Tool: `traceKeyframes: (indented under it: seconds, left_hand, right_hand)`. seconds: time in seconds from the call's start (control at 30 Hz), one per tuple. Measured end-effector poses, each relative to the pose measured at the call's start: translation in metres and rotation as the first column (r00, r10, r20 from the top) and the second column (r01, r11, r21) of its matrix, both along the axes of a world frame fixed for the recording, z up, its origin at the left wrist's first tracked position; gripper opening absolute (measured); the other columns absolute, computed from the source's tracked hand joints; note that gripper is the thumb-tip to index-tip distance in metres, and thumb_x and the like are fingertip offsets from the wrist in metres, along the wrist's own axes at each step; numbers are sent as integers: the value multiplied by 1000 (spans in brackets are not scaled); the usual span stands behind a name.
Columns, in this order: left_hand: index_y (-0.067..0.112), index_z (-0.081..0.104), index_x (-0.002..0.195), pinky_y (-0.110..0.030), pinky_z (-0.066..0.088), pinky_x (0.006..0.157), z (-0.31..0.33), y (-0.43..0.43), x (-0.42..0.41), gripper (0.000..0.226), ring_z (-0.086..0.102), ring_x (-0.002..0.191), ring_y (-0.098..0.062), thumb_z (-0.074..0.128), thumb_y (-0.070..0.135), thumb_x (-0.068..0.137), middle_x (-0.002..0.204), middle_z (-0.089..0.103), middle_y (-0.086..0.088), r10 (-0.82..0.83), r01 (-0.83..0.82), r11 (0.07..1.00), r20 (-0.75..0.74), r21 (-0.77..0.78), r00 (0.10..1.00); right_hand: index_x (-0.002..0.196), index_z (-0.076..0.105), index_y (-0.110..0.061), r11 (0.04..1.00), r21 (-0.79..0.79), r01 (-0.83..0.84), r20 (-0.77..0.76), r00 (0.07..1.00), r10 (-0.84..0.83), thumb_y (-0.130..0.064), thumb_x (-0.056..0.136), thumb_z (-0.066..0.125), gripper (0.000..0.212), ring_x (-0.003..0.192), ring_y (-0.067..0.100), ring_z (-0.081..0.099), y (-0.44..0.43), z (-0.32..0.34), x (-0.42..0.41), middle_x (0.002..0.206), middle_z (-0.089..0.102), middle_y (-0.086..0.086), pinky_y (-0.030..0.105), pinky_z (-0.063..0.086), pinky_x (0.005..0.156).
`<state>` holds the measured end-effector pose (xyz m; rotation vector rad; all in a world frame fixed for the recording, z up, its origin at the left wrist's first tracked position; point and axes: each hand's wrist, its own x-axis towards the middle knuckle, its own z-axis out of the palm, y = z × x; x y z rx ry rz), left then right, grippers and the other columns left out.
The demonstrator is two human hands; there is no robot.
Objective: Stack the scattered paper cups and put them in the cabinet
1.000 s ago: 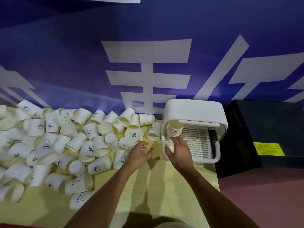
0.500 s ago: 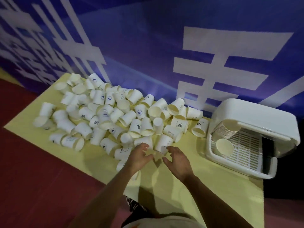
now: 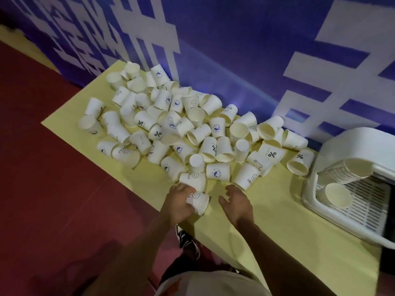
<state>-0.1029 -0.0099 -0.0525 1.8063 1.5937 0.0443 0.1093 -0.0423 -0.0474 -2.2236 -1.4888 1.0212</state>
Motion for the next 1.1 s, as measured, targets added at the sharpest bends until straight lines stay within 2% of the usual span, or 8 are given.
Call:
traceKeyframes:
  seconds: [0.17,0.27,0.37,0.47,0.6,0.73,0.93,1.1]
  left_hand:
    - [33,53,134,-35,38,96,-6,-5,11,71,37,120,-22,67,48,66,129,49,8,-120,121,993,-73,10,990]
    - [31,52,134,-36,37,96,-12,-7,15,74,38,122,-23,64,48,63,129,50,5,-137,137,991,-52,-10,989]
    - [29,56,128,-38,40,97,-14,-7,19,76,44,118,-22,66,57,58,124,54,5,-158,157,987,11,12,987]
    - [21,57,128,-31,36,99,-7,-2,24,78,47,116,-18,74,57,61,124,56,4,-171,167,985,90,48,981]
    - [22,55,128,-29,38,96,1,8,27,73,47,113,-17,80,47,65,121,54,4,-112,108,993,110,41,988]
    - [25,54,126,-36,44,96,2,14,27,74,48,111,-18,72,55,61,119,55,4,-98,99,995,117,4,988]
    - [27,53,124,-36,47,92,-2,14,27,67,49,107,-15,77,51,65,114,55,7,-84,83,996,126,11,989]
    - [29,55,118,-29,51,83,10,12,40,64,59,98,-6,78,58,66,108,63,15,-19,18,1000,182,6,983]
  right_hand:
    - [125,60,-19,999,-18,30,37,999,-29,-36,92,65,38,103,20,65,-2,-3,7,116,67,-1,31,48,85]
    - [122,61,-18,997,-47,68,70,995,-65,-37,94,64,34,104,21,65,-5,-5,10,116,68,-1,32,48,85]
    - [118,62,-18,979,-29,202,100,975,-198,-38,95,62,30,107,27,65,-8,-3,18,113,70,3,35,48,86]
    - [111,63,-14,930,23,366,89,926,-366,-34,97,58,25,106,33,64,3,2,31,110,71,9,37,46,84]
    - [125,52,-4,863,33,504,14,863,-505,-41,94,64,50,115,38,58,30,6,47,124,62,18,43,47,92]
    - [131,34,5,771,-154,618,-127,761,-636,-41,87,75,76,122,47,52,48,-3,44,134,51,29,53,47,101]
    - [134,35,5,740,-277,613,-242,701,-671,-31,91,74,68,122,38,55,42,-11,37,135,56,22,41,47,94]
    - [139,41,2,780,-261,569,-274,731,-625,-34,88,75,70,117,33,56,24,-6,45,132,59,18,36,43,92]
